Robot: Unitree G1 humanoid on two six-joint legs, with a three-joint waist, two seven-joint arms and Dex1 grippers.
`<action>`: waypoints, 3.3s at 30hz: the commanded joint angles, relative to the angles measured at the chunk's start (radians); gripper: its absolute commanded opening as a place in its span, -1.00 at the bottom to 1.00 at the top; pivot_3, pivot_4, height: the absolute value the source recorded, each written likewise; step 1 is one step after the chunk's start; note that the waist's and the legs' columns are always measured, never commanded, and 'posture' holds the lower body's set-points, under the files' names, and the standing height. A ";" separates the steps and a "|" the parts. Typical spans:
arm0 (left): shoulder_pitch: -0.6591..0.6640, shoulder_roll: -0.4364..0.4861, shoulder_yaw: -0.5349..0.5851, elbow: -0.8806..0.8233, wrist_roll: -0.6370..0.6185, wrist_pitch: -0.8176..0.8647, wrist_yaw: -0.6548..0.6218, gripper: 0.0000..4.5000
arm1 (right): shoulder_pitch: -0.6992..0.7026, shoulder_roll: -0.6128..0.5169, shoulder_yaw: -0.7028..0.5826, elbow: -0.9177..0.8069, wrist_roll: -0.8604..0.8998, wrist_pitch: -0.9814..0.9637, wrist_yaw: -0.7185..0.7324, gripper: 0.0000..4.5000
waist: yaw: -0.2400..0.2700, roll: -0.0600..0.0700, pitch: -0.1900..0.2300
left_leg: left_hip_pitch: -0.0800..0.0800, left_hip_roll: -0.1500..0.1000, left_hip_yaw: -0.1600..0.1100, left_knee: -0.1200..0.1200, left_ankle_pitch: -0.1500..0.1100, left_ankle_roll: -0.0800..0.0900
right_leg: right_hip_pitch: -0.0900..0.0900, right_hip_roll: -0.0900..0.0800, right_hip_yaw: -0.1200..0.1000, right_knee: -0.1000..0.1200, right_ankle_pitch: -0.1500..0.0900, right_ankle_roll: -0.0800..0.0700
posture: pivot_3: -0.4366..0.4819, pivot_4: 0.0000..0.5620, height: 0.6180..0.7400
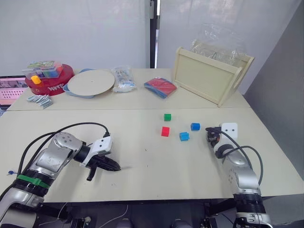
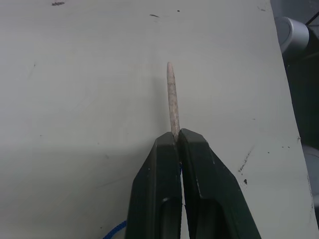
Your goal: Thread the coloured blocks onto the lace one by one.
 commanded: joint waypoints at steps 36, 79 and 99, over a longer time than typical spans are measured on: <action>-0.002 0.013 0.035 0.014 0.030 -0.025 0.000 -1.00 | 0.400 -0.033 0.459 -0.586 0.104 0.136 0.274 -0.02 | 0.002 -0.001 0.001 | 0.000 0.001 -0.001 -0.001 0.000 0.000 | -0.001 0.001 -0.001 0.000 0.000 -0.001 | -0.05 -0.47 1.00; 0.124 0.069 0.104 -0.198 -0.006 0.072 0.026 -1.00 | -0.242 -0.204 0.493 0.166 0.054 -0.330 1.312 -0.43 | 0.004 -0.001 0.003 | 0.000 0.001 -0.001 0.001 0.000 -0.001 | 0.000 0.001 -0.002 0.001 0.000 -0.001 | -0.05 -0.47 1.00; 0.092 -0.130 0.007 -0.095 0.112 -0.163 0.168 -1.00 | 0.061 -0.164 0.463 -0.279 0.028 0.013 0.873 -0.47 | 0.007 -0.001 0.002 | 0.000 0.001 -0.001 0.001 0.000 -0.001 | 0.000 0.000 -0.001 0.001 0.000 -0.001 | -0.05 -0.47 1.00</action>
